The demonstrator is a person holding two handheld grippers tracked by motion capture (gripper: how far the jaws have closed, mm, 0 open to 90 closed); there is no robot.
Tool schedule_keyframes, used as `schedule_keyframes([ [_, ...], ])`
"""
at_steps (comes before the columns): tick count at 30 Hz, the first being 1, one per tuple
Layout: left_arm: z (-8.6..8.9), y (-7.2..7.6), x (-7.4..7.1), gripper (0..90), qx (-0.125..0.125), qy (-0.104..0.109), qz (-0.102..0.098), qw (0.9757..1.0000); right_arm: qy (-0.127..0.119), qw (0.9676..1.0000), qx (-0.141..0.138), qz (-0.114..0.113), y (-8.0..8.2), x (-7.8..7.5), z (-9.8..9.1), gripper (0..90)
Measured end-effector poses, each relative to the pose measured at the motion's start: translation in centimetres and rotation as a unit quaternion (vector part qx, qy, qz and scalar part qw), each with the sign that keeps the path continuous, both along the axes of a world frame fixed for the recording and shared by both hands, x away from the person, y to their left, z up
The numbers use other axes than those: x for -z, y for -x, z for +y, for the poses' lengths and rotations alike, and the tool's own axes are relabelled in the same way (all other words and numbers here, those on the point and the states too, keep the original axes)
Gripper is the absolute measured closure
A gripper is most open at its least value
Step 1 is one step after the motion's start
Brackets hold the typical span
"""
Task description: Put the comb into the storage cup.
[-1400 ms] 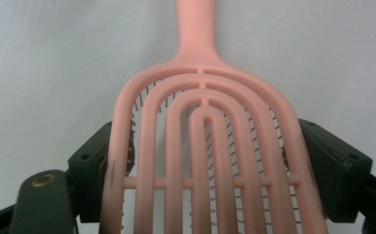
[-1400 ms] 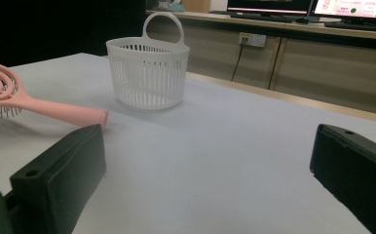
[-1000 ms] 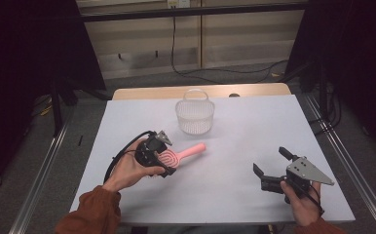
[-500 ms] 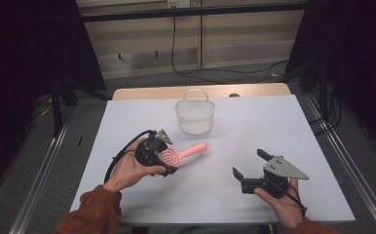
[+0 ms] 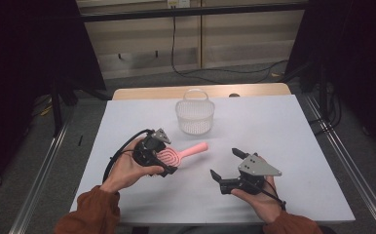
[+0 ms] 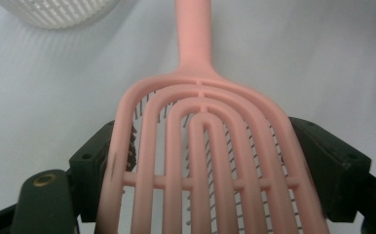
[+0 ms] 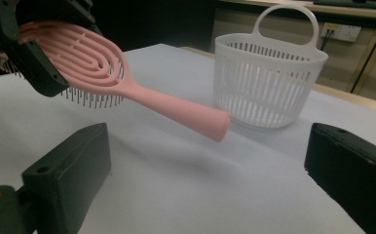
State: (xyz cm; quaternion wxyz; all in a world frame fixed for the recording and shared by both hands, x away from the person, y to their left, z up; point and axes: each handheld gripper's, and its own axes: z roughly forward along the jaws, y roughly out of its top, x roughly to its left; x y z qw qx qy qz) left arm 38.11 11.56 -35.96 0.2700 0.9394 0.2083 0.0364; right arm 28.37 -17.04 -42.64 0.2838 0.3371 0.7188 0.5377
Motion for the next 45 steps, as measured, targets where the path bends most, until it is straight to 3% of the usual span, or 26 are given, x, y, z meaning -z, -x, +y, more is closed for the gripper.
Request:
schedule_keyframes([
  [5,-0.2,0.2,-0.2,20.6,0.003,0.002,0.0,1.0,0.013,0.9998,-0.015,-0.008,-0.3,0.0,1.1,6.7],
  [11,-0.5,0.3,-0.2,20.7,-0.004,0.008,0.004,1.0,0.092,0.9941,-0.034,-0.045,-1.1,0.2,2.6,12.3],
  [15,-0.7,0.4,-0.3,20.6,-0.004,0.013,0.001,0.9999,0.147,0.9854,-0.045,-0.072,-1.8,0.2,4.0,15.5],
  [19,-0.8,0.5,-0.5,20.7,-0.001,0.014,0.005,0.9999,0.184,0.9775,-0.049,-0.091,-2.3,0.3,5.0,20.8],
  [20,-0.7,0.4,-0.6,20.7,0.011,0.002,0.003,0.9999,0.194,0.9749,-0.049,-0.097,-2.4,0.3,5.2,23.2],
  [21,-0.7,0.4,-0.5,20.7,0.008,0.008,0.005,0.9999,0.201,0.9727,-0.045,-0.106,-2.4,0.4,5.4,25.3],
  [23,-0.8,0.4,-0.6,20.7,0.017,0.003,0.003,0.9999,0.225,0.965,-0.051,-0.124,-2.5,0.4,5.8,27.5],
  [24,-1.0,0.6,-0.5,20.7,0.003,0.017,0.008,0.9998,0.236,0.9618,-0.053,-0.128,-2.5,0.5,6.0,29.1],
  [25,-1.0,0.6,-0.5,20.7,0.006,0.015,0.011,0.9998,0.254,0.9554,-0.054,-0.141,-2.6,0.5,6.4,31.7],
  [27,-1.0,0.5,-0.7,20.7,0.013,0.01,0.007,0.9998,0.269,0.9494,-0.059,-0.15,-2.6,0.6,6.9,36.4],
  [29,-1.2,0.7,-0.7,20.7,0.008,0.019,0.006,0.9998,0.295,0.9383,-0.061,-0.169,-2.6,0.7,7.5,38.2],
  [30,-1.2,0.7,-0.8,20.7,0.008,0.017,0.009,0.9998,0.312,0.9305,-0.065,-0.18,-2.6,0.8,7.8,40.3],
  [31,-1.2,0.6,-0.9,20.6,0.019,0.01,0.006,0.9998,0.321,0.9261,-0.065,-0.186,-2.5,0.8,8.0,41.4],
  [33,-1.3,0.7,-0.9,20.7,0.012,0.021,0.009,0.9997,0.34,0.9157,-0.068,-0.203,-2.5,0.9,8.5,44.7],
  [35,-1.3,0.6,-1.0,20.7,0.021,0.013,0.008,0.9997,0.353,0.9089,-0.069,-0.211,-2.5,1.0,8.8,46.3],
  [37,-1.3,0.6,-1.1,20.6,0.02,0.015,0.006,0.9997,0.37,0.8988,-0.067,-0.226,-2.5,1.0,9.0,49.8],
  [39,-1.3,0.6,-1.1,20.6,0.02,0.016,0.009,0.9996,0.381,0.8915,-0.066,-0.236,-2.6,0.9,9.2,52.3],
  [42,-1.4,0.5,-0.9,20.6,0.01,0.027,0.013,0.9995,0.389,0.8863,-0.063,-0.243,-2.7,1.0,9.5,54.9],
  [45,-1.3,0.3,-0.9,20.6,0.021,0.015,0.013,0.9996,0.401,0.878,-0.06,-0.254,-2.6,1.3,9.8,57.4],
])
